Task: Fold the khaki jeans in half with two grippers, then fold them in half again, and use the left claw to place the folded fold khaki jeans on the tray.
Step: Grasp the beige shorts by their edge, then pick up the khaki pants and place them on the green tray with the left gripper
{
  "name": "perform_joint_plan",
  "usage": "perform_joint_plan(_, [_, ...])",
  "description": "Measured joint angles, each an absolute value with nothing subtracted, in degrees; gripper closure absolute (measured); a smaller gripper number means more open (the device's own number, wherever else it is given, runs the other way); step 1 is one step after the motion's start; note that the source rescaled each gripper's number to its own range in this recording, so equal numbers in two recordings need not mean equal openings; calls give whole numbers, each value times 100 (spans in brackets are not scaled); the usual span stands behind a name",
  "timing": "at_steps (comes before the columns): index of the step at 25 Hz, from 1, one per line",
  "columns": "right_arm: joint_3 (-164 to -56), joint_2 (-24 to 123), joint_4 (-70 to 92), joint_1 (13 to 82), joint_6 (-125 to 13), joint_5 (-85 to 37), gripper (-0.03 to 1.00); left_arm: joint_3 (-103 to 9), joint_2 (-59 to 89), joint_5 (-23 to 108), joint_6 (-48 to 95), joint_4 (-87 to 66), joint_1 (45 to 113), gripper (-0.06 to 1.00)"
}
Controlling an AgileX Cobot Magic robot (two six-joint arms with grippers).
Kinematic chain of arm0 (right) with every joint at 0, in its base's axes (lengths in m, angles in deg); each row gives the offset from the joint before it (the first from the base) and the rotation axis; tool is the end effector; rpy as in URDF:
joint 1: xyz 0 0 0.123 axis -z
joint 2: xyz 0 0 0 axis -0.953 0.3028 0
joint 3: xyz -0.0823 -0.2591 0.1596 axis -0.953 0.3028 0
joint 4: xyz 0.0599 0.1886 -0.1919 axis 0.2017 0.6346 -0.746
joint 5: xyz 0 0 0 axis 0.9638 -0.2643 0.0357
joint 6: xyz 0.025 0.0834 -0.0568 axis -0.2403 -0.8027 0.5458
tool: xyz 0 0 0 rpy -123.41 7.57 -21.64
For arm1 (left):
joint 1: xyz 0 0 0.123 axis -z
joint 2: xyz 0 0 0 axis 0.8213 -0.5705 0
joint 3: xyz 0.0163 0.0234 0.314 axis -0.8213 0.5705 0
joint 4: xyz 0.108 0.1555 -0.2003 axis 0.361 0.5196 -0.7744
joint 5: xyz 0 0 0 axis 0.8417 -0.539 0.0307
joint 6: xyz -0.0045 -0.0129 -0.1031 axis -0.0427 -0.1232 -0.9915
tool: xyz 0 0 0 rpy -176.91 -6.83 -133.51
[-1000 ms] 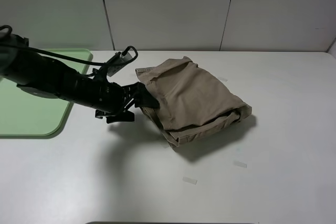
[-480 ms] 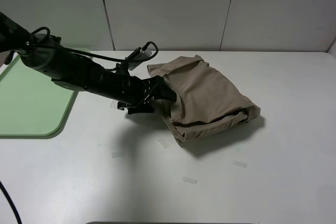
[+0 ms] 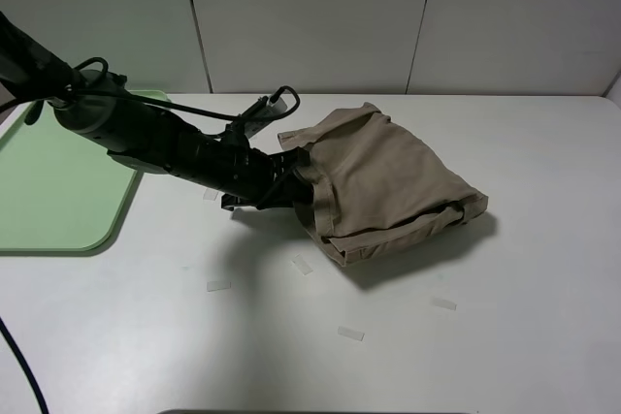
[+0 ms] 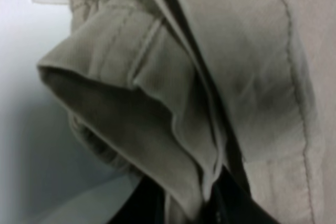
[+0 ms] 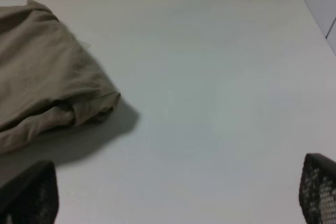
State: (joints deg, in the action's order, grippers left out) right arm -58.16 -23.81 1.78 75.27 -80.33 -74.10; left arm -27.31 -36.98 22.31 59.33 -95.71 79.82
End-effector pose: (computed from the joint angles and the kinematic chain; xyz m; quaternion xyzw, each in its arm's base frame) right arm -0.0016 -0.0020 0.2841 0.0350 0.8435 -0.0163 0.5357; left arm 0.3615 -0.2120 0.0481 0.0204 0.9388 -0.3043 0.1602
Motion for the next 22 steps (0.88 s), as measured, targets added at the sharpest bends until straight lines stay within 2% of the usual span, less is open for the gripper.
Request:
perform_joint_plan(9, [-5816,-2381,178,7527,-8033,-7410,-3,-3037,-3612,2397,5945,-9194,7960,94])
perform_joint_plan(16, [-5816,-2381,178,7527,-8033,-7410,-3,-3226,-3021,2163,5220,-7345,7569,94])
perform_joint_plan(22, [-5816,-2381,178,7527,-8033,-7410,-3,-3251,-2367,1871,3630,-4685,6869,94])
